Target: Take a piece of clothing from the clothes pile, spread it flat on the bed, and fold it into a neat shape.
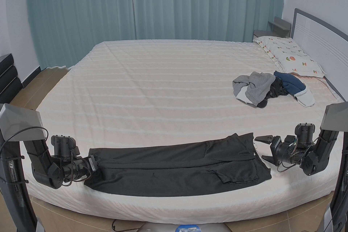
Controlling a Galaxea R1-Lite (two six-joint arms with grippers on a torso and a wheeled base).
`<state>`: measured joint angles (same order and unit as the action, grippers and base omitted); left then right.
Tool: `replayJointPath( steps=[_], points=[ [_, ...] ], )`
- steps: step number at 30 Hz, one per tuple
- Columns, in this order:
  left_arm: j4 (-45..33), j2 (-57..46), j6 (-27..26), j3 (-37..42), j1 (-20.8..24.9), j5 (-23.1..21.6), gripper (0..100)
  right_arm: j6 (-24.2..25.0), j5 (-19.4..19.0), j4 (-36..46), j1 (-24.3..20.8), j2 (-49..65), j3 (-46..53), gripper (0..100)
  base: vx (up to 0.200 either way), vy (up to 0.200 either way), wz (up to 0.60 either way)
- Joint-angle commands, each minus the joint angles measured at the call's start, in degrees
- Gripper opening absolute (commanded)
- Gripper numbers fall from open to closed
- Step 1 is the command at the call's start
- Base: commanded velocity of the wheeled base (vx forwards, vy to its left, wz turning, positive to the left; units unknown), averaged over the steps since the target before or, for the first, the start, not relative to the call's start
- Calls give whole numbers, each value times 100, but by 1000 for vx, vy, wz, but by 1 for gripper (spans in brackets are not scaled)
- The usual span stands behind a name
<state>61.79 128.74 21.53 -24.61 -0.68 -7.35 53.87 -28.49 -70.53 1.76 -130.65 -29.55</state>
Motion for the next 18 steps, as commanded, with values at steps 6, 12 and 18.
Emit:
replayJointPath(
  steps=[6,12,18],
  points=[
    [8,-7,18,-26,7,6,0,9,-25,-48,281,162,-86,100,-200,0,0],
    [43,-16,71,-105,16,-3,0,18,-113,-48,378,83,-174,100,0,0,0],
    [78,-25,431,-158,165,6,0,18,-139,-39,431,-110,-306,100,0,0,0]
  ],
)
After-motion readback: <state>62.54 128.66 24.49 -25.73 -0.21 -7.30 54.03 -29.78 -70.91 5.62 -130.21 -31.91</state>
